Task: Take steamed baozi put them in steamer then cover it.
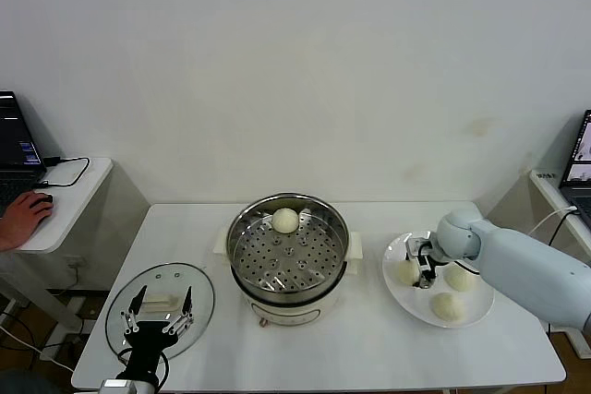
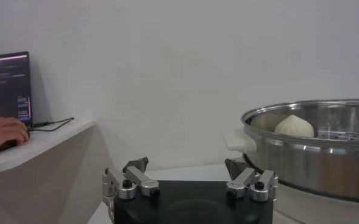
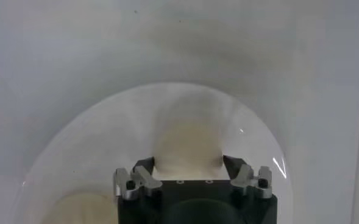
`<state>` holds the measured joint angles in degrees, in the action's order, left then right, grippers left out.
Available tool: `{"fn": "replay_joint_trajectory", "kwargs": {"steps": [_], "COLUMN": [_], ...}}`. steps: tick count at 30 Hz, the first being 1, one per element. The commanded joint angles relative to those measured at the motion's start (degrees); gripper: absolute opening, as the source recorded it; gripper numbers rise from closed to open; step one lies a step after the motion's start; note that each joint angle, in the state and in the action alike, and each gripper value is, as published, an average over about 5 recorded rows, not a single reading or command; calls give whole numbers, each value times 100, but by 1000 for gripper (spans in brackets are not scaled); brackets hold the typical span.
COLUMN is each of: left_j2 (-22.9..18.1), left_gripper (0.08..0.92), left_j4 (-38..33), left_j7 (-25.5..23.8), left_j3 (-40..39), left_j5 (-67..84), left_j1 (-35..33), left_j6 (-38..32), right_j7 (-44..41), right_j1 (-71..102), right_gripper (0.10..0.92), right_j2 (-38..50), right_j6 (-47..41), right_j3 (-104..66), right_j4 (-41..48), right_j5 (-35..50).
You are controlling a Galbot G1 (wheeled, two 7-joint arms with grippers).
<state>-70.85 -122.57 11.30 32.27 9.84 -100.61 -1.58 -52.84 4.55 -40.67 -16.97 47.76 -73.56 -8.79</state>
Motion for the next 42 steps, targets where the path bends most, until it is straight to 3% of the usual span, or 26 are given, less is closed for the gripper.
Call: {"fn": "replay_joint_trajectory", "kwargs": {"steps": [1,10,20,30,42], "left_j2": [-3,5,51,118,94], "left_gripper": [823,823,823,823,823], "left_j4": [-12,-51,18,3,-19], "left_j7": [-2,-7,-10,-14,1], "left_j3": [-3,-9,-57,-64,14], "left_j5": [-2,-10,9,46,57], "left_j1": [-6,-25,47,115,169], "left_j6": [-2,3,-7,-12,-60], "right_j7": [-58,-272,-154,678,1334], "right_j1": [33,-919,-3585,-4702,-3736], "right_gripper": [601,569,577,585,592], "right_j2": [-29,589,878,-718,-2903], "right_j6": [10,-212,-838,-1901,-2456], "right_j3": [-64,155,1531,2357,2368], "right_j4": [46,-612,-1712,-1947,-942], "right_j5": [-16,694,2437,4273,4871]}}
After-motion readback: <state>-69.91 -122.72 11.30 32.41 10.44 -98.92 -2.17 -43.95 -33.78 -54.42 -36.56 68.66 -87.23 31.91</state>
